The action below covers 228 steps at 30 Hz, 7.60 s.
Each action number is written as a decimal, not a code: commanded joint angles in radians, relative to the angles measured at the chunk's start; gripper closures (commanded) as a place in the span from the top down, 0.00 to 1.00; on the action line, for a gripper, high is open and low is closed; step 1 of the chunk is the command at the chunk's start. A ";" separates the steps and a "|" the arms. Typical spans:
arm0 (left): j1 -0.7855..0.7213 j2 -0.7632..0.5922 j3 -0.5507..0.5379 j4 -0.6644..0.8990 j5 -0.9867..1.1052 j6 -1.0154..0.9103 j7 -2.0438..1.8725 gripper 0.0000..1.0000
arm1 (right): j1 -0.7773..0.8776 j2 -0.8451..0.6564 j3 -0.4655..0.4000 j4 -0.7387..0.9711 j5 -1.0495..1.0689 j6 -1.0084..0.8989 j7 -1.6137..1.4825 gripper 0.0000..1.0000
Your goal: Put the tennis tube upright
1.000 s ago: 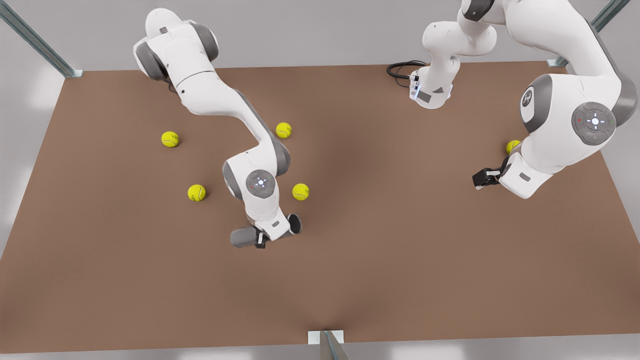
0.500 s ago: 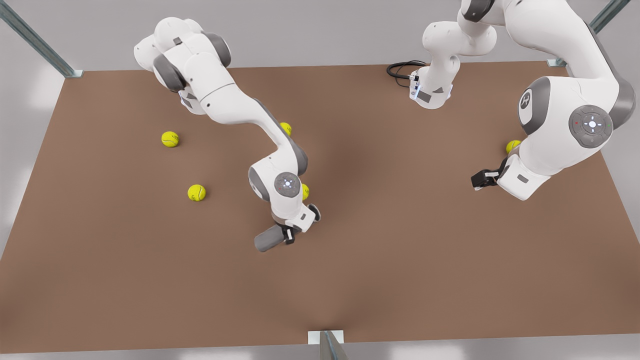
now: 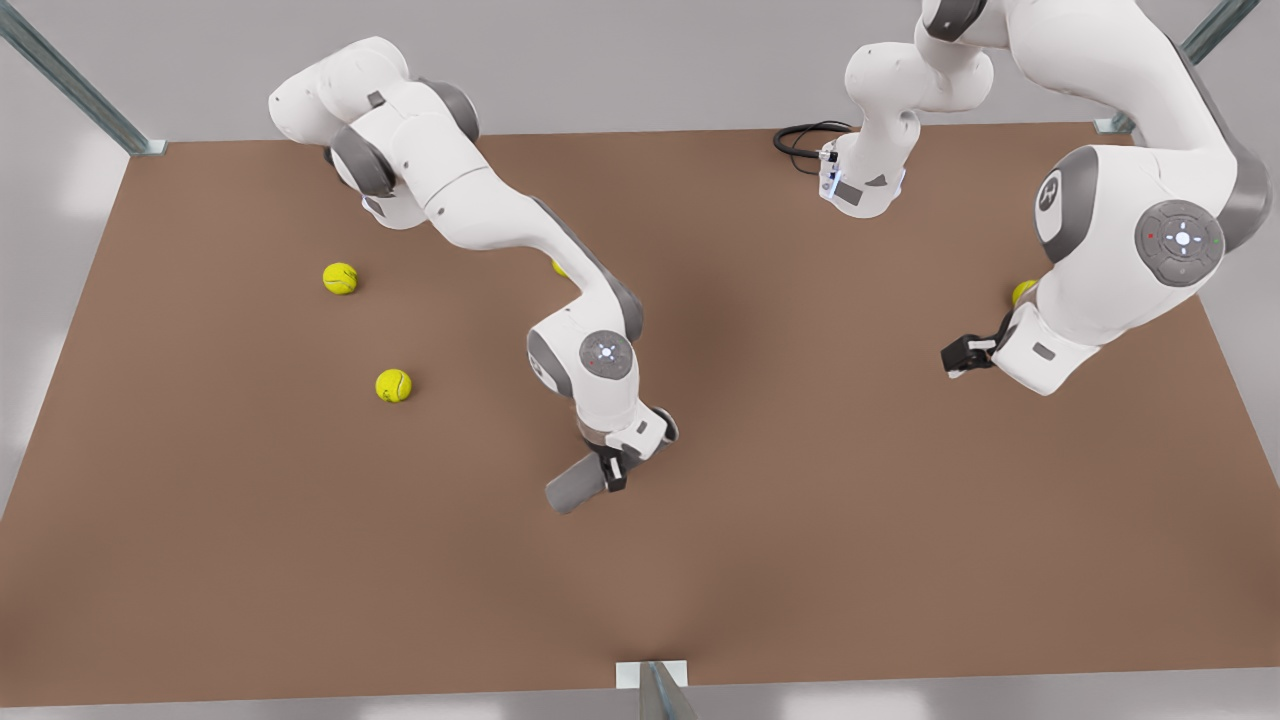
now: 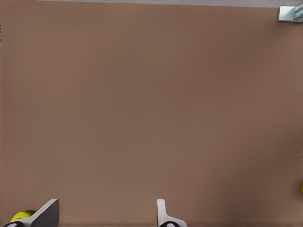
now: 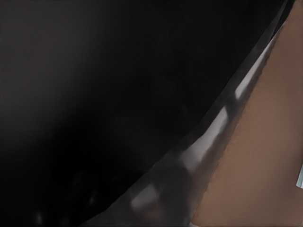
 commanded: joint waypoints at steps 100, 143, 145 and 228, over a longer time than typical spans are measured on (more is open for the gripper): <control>-0.545 0.729 -0.015 0.079 -0.053 0.813 -2.458 1.00 | -0.371 -0.609 -0.194 -0.126 0.112 -0.944 1.168 1.00; -0.570 0.568 0.158 0.066 1.294 -0.543 -1.695 0.72 | -0.375 -0.606 -0.192 -0.125 0.114 -0.935 1.162 1.00; -0.570 0.595 0.159 0.066 1.291 -0.551 -1.694 0.72 | -0.377 -0.606 -0.192 -0.126 0.114 -0.934 1.162 1.00; -0.591 0.805 0.130 0.108 1.035 -0.394 -2.180 1.00 | -0.383 -0.600 -0.195 -0.131 0.129 -0.931 1.143 1.00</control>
